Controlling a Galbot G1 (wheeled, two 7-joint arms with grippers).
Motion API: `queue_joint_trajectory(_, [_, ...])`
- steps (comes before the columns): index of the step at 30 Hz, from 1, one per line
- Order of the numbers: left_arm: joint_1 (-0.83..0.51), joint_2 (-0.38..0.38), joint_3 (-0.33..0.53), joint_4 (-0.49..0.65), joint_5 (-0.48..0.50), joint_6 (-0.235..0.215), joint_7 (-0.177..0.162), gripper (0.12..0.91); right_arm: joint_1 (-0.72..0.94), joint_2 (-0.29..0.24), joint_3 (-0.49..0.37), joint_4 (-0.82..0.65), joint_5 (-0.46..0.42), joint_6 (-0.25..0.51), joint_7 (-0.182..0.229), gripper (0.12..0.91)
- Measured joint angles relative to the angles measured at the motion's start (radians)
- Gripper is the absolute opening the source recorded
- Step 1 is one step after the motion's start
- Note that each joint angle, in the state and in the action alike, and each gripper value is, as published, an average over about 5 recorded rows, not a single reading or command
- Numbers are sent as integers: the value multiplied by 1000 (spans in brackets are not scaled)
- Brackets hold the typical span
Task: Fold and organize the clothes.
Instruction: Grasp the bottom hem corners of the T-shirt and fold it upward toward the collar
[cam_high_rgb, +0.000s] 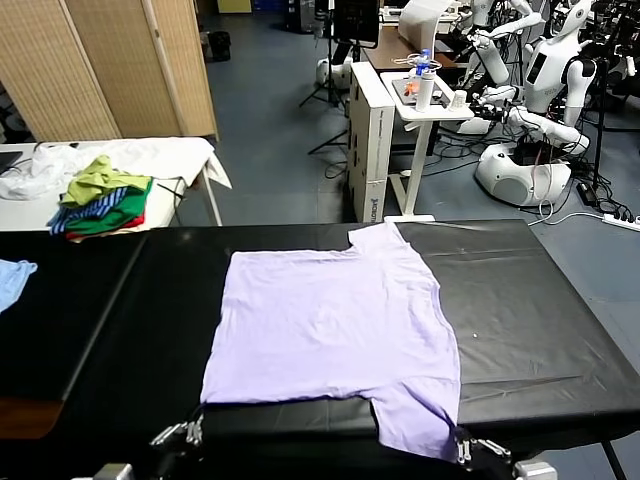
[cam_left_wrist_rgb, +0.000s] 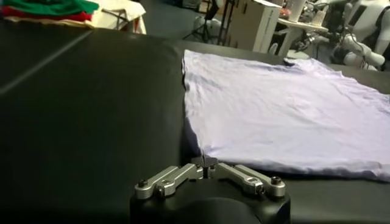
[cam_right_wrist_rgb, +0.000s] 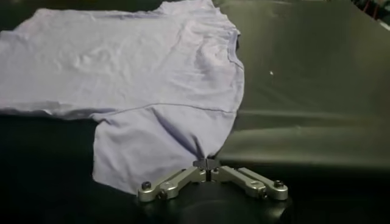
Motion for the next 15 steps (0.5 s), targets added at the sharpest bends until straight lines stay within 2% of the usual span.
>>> queue_joint_trajectory(9, [-13,-31,-2,-10,0,-40,-5,145,109,-51,36,-46,118,81,-18,139])
queue_joint_trajectory(15, [-73,-47,-4,21,-21,-59,-18,145,261,-105,2,-118,156,82,4,139])
